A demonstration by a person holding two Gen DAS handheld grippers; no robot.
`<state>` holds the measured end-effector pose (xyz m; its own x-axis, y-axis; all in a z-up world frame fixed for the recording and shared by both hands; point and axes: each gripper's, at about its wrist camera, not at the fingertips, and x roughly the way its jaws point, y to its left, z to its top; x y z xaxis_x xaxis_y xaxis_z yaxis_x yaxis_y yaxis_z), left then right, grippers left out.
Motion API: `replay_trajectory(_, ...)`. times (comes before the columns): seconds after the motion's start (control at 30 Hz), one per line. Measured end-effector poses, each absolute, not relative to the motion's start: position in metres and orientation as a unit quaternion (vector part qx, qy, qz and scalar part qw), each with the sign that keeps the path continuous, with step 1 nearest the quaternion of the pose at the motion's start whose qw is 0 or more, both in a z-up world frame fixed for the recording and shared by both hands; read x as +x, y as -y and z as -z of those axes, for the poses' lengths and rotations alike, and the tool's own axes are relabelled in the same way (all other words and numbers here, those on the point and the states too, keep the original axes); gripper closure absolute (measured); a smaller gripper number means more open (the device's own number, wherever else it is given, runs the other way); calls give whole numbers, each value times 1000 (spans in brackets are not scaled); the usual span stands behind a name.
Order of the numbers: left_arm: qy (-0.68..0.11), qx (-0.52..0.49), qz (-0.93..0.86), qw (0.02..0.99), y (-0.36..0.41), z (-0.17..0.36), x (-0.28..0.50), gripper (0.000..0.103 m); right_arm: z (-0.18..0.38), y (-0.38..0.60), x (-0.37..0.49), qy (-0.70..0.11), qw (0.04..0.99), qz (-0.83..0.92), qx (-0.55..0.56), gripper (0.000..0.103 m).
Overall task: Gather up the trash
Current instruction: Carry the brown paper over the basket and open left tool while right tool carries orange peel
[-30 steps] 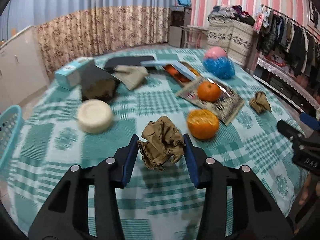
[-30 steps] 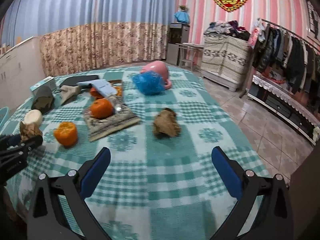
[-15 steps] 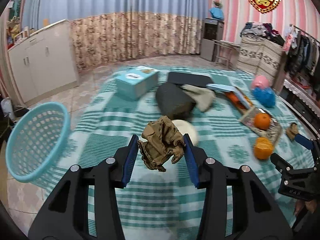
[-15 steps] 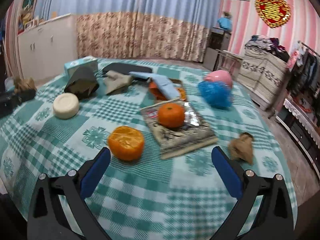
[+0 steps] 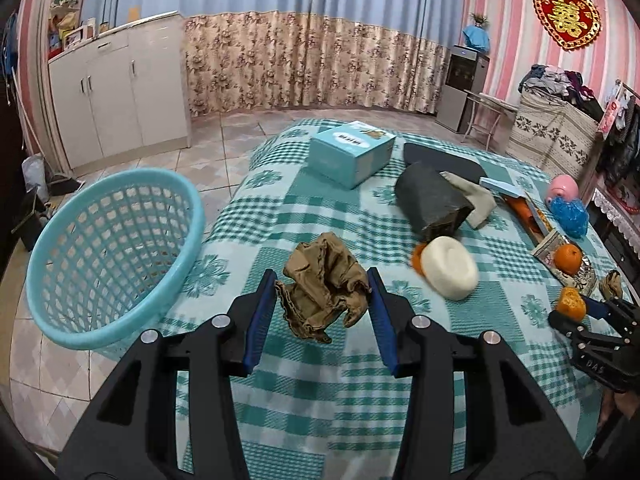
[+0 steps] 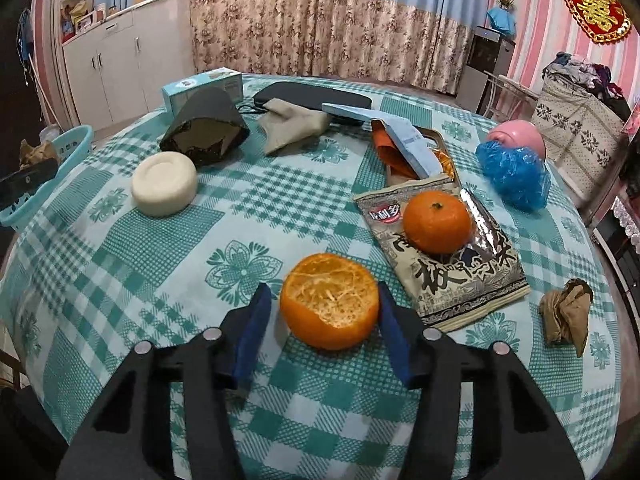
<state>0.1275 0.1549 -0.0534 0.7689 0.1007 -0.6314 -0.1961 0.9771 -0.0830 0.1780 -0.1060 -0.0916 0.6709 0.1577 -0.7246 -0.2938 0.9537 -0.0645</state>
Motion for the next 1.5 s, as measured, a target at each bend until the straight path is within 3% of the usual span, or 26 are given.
replay_trajectory(0.07, -332, -76, -81, 937, -159, 55, 127, 59, 88, 108, 179, -387, 911, -122, -80, 59)
replay_trajectory(0.3, -321, -83, -103, 938, -187, 45, 122, 59, 52, 82, 185, -349, 921, -151, -87, 60)
replay_trajectory(0.7, -303, -81, -207, 927, -300, 15, 125, 59, 13, -58, 206, -302, 906, -276, -112, 60)
replay_trajectory(1.07, -365, -89, -236, 897, -374, 50, 160, 57, 22, -143, 231, -316, 891, -308, -110, 60)
replay_trajectory(1.2, -380, -84, -233, 891, -381, 60, 163, 39, 23, -161, 231, -314, 886, -321, -118, 60)
replay_trajectory(1.37, -363, -85, -241, 896, -380, 49, 154, 26, 31, -170, 230, -317, 881, -328, -124, 60)
replay_trajectory(1.43, -348, -85, -251, 899, -379, 40, 144, 15, 34, -172, 229, -321, 879, -331, -126, 60)
replay_trajectory(1.5, -338, -85, -259, 901, -379, 33, 134, 13, 35, -177, 229, -322, 877, -334, -127, 60)
